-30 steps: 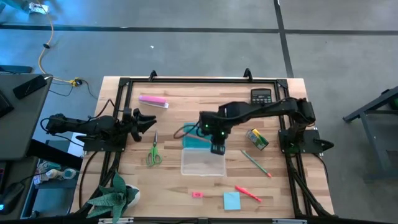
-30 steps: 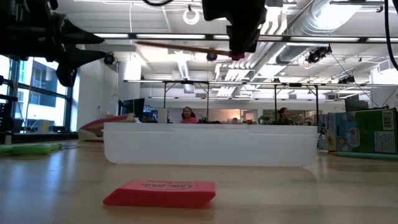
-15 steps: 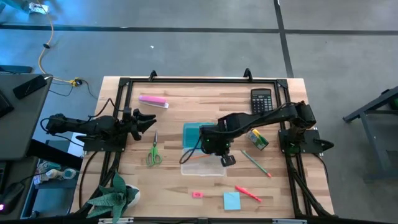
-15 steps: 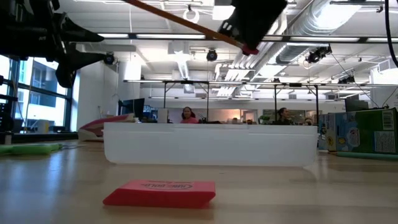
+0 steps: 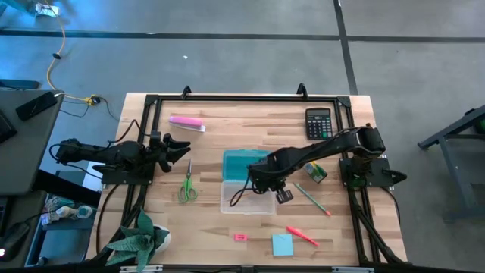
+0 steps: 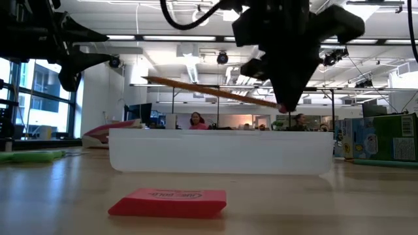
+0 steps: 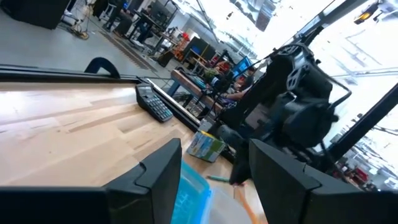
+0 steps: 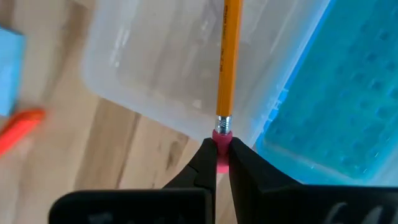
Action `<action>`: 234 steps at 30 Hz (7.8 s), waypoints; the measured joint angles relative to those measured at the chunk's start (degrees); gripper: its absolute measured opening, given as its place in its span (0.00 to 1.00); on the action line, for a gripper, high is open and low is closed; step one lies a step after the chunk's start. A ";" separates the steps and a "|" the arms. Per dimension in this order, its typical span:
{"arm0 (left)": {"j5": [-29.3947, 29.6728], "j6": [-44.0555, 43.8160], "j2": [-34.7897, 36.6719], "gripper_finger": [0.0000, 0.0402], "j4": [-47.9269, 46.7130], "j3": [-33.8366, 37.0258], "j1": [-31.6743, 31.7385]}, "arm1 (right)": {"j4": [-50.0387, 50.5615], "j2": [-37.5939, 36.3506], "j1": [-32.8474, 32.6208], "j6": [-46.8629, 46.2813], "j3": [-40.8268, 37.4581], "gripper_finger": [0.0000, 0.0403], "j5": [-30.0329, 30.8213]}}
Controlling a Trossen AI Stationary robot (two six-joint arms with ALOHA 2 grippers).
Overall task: Pack school essentials
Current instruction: Put the yellow pencil into the supply box, then put the green scissors into the supply box
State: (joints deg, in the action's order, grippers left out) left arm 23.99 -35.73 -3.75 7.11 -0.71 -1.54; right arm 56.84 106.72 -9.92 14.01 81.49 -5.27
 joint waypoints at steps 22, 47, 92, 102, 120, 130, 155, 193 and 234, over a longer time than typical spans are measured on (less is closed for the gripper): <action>0.22 -0.12 -0.01 0.43 0.01 0.00 0.00 | -5.32 0.24 0.00 1.64 -1.83 0.07 0.45; 1.24 3.43 -0.02 0.43 0.57 -0.91 0.00 | -22.67 0.00 0.17 -8.06 -1.63 0.23 -0.91; -0.34 3.29 -9.88 0.43 -38.88 -22.45 0.01 | -29.48 13.33 2.19 -25.50 16.23 0.00 -1.82; 0.83 3.26 -9.89 0.43 -39.52 -22.45 0.02 | -29.35 17.71 0.86 -24.01 16.22 0.00 -0.72; 1.07 3.33 -9.88 0.43 -40.04 -22.45 0.02 | -25.87 19.75 0.75 -23.97 16.20 0.00 -1.96; 1.07 3.33 -9.88 0.43 -41.14 -22.43 0.02 | -23.15 19.52 -0.84 -22.77 16.20 0.00 -4.57; -5.38 1.16 -18.77 0.43 -45.77 -32.14 0.00 | -16.59 8.86 5.97 -33.94 17.88 0.00 14.61; -8.06 -63.21 -60.77 0.24 -54.04 -41.44 -14.10 | 12.20 -20.87 27.32 -22.46 17.88 0.00 25.69; -17.73 -83.67 -78.66 0.47 -50.66 -41.44 -20.84 | 11.95 -20.76 27.31 -14.98 17.88 0.00 25.69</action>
State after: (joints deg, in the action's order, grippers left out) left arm 6.26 -119.40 -82.41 -43.55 -42.15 -22.38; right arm 68.79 85.95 17.39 -0.97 99.37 20.43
